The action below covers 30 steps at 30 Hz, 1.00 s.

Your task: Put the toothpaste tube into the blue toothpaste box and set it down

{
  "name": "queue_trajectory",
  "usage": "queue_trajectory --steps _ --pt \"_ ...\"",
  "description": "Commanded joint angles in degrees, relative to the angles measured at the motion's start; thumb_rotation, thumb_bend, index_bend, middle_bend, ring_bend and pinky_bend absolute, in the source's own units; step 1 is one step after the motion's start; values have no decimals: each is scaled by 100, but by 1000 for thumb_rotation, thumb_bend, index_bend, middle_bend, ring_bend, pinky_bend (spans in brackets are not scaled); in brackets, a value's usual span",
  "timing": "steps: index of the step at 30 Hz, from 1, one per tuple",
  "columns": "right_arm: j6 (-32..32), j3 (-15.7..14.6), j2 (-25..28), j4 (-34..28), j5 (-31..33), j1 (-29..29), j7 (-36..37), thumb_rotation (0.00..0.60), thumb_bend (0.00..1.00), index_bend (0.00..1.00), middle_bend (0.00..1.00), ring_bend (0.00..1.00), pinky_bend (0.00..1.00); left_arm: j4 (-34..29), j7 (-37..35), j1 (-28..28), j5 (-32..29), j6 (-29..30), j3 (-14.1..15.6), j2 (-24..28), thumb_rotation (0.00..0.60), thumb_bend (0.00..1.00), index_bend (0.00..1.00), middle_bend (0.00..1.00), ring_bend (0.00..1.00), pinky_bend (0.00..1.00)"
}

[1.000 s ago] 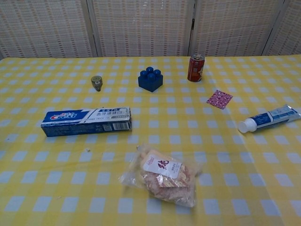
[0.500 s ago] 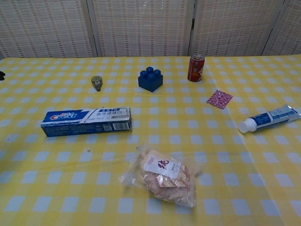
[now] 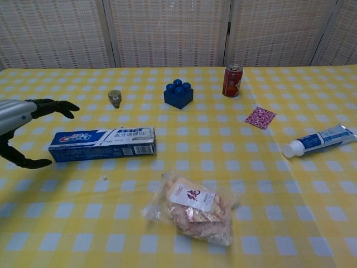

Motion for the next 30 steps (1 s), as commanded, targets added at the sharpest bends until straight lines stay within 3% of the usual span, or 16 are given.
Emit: queue_trajectory --steps 1,17,30 --pt "8 -11 -3 4 -17 -7 -2 600 313 0 0 0 0 21 363 -313 -515 -497 -176 -225 600 274 125 216 108 159" --pt "-32 -20 69 50 -9 -6 175 600 313 0 0 0 0 887 233 -919 -1377 -1168 -490 -821 600 273 154 245 147 202" --pt "17 -31 78 82 -46 -30 220 600 313 0 0 0 0 1127 85 -1088 -1556 -1368 -382 -852 600 266 237 357 235 275"
